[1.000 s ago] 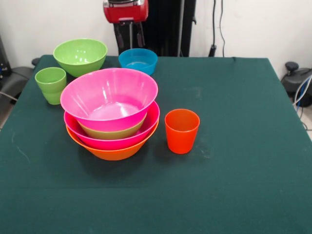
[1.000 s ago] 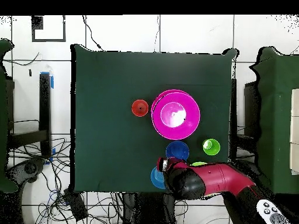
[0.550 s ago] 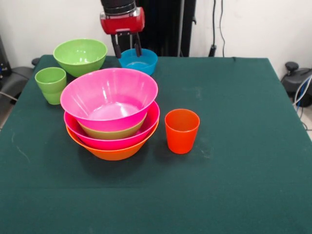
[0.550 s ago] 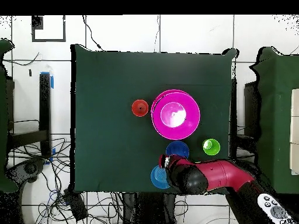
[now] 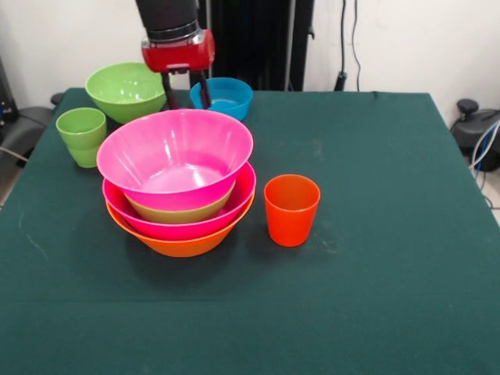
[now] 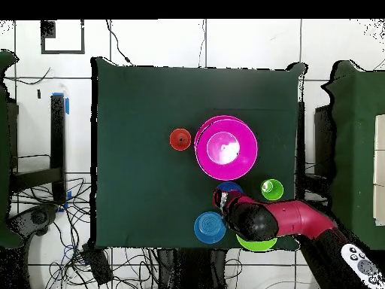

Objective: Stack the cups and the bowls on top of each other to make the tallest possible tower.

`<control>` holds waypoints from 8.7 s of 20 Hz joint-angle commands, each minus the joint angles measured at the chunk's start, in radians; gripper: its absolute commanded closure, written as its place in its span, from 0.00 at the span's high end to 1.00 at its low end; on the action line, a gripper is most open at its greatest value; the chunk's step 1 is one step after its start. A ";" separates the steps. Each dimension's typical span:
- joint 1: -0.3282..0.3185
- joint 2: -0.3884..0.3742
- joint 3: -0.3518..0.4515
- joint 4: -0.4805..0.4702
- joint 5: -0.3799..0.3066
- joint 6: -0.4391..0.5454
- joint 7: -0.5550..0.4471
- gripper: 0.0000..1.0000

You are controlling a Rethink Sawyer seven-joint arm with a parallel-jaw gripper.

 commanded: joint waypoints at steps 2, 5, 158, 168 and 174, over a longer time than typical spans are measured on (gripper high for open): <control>-0.007 0.063 0.046 -0.079 -0.107 0.033 -0.187 1.00; -0.009 0.080 0.045 -0.086 -0.117 0.028 -0.186 1.00; 0.017 0.131 0.026 -0.127 -0.068 0.083 -0.267 1.00; -0.038 0.135 0.094 -0.178 -0.068 0.193 -0.360 1.00; -0.060 0.139 0.141 -0.235 -0.060 0.285 -0.439 1.00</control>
